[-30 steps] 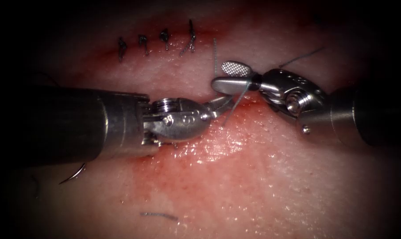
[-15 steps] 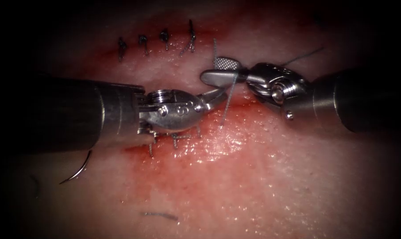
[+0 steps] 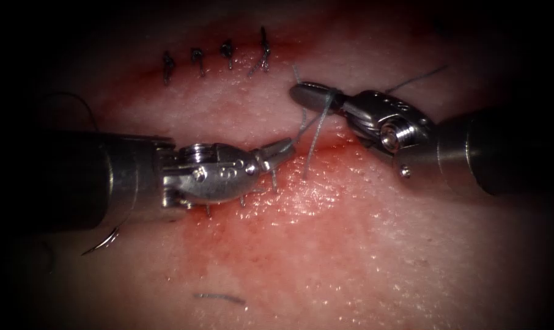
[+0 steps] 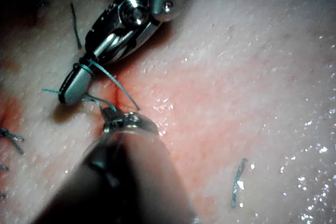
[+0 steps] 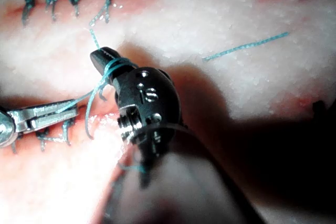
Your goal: Wound Closure
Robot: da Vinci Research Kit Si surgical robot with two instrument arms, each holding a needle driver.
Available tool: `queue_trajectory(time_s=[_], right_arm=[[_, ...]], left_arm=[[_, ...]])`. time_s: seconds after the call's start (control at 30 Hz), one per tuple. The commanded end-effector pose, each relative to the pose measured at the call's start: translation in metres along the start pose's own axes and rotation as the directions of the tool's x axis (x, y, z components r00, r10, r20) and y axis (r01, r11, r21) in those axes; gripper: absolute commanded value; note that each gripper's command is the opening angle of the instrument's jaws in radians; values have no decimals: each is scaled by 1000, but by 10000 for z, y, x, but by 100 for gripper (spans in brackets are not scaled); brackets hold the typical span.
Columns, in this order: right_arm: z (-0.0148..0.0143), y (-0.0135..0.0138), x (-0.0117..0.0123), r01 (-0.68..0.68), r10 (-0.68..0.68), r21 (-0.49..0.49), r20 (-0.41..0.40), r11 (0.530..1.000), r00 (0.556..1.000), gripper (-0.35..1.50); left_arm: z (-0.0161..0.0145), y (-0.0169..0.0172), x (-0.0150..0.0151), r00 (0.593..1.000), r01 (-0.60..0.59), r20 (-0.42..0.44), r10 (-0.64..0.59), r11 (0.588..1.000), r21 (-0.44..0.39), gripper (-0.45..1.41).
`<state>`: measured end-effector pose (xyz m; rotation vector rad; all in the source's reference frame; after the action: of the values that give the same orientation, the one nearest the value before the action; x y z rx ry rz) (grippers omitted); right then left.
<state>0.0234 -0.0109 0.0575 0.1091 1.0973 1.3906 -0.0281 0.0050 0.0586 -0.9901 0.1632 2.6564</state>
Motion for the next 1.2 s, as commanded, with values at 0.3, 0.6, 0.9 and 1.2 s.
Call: queue_trajectory(time_s=[0.3,0.6,0.9,1.2], right_arm=[[-18,-47,-23,260,-257,48,-68,964,964,-35],[-35,-56,-42,379,-379,-10,-49,925,924,-35],[-44,-62,-54,434,-434,-30,-28,901,900,-35],[-52,-59,-74,452,-452,-24,-1,892,892,-35]], left_arm=[[-4,-26,-10,1000,13,13,-13,1000,-13,-45],[-9,-78,-4,998,51,32,-50,999,-19,-45],[-15,-146,2,994,96,44,-98,995,34,-45],[-9,-193,-13,996,78,41,-83,992,103,-45]])
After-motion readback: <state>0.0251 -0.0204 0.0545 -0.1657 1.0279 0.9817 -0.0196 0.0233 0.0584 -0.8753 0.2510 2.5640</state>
